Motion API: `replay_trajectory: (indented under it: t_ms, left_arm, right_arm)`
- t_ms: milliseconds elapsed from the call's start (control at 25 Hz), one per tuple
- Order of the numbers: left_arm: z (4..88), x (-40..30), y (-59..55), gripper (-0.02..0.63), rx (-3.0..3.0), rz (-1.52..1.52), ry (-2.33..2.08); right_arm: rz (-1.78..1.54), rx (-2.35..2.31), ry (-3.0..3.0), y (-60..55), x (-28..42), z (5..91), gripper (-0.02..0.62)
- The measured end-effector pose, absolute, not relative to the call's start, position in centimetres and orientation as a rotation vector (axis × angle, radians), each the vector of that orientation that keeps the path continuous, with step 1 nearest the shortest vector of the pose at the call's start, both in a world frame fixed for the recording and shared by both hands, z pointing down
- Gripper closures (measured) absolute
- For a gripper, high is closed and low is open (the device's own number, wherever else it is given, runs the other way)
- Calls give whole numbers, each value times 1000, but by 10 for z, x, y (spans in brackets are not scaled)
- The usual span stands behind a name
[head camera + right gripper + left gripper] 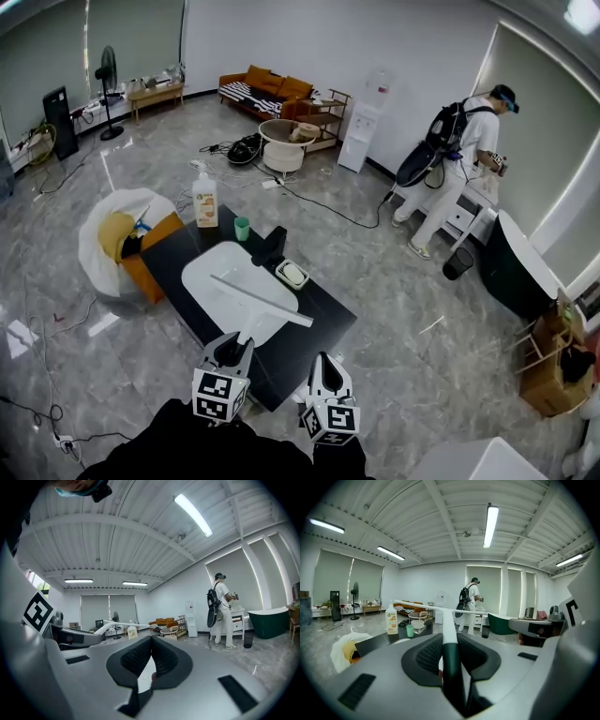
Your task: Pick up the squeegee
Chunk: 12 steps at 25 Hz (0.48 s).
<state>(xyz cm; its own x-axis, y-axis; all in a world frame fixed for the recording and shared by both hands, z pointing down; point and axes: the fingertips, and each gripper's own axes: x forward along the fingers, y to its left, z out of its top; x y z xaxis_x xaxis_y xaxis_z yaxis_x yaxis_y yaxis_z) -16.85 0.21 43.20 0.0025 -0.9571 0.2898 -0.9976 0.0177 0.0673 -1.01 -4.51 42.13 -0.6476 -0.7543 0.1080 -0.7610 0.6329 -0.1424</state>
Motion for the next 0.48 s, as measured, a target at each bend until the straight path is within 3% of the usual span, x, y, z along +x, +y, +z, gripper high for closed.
replay_trajectory:
  t_ms: [480]
  left_arm:
    - [427,-204,42,500,1905,195,-2163]
  right_arm:
    - [251,1105,-2887,-23,-59,419,580]
